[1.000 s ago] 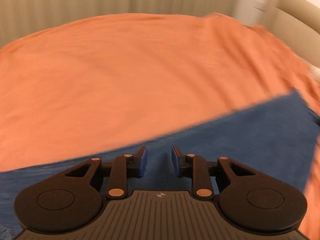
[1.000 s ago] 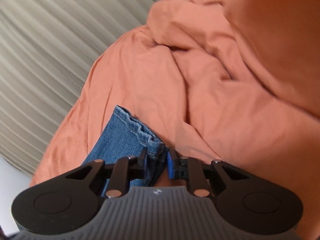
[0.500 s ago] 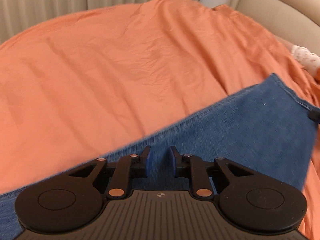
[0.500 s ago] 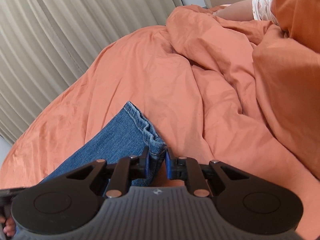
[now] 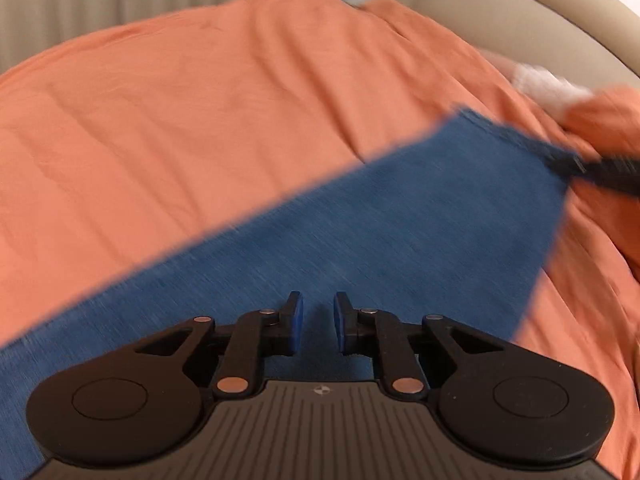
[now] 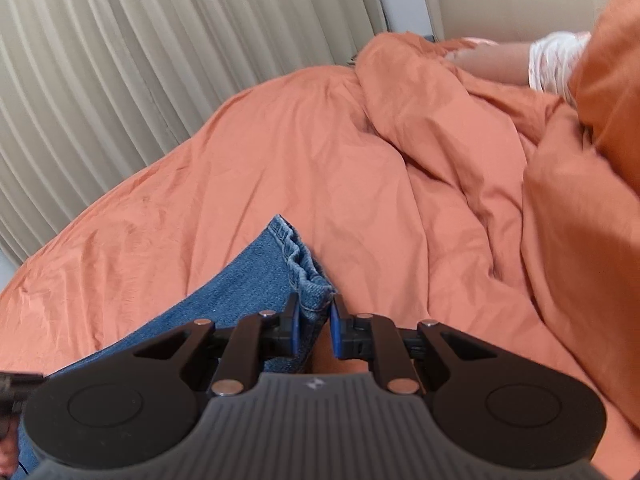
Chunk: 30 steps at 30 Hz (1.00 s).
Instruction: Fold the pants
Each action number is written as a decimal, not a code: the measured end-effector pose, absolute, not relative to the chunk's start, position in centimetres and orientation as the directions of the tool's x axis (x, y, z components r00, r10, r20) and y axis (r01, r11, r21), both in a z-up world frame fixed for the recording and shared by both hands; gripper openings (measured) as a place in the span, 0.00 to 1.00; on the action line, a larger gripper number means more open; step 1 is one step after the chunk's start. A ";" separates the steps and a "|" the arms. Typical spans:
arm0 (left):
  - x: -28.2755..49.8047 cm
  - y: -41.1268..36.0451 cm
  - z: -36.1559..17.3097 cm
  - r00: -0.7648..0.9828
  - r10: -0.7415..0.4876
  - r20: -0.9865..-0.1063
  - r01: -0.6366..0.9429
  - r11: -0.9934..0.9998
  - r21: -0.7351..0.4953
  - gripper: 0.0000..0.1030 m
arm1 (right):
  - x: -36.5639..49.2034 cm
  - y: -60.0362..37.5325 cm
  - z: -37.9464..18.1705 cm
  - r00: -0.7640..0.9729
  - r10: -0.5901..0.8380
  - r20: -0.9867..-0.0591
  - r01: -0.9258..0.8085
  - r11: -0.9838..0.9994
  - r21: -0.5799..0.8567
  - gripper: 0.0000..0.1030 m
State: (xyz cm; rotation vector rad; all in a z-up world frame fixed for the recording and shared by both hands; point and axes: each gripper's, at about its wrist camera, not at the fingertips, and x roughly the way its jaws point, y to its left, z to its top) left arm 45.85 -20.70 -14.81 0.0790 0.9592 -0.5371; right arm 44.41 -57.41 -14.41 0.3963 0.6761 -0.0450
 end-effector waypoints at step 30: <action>30.8 -3.6 -7.5 0.530 -0.404 -0.745 0.281 0.913 -0.295 0.12 | 36.1 -33.8 3.3 0.840 0.270 -0.471 -0.245 0.963 0.114 0.08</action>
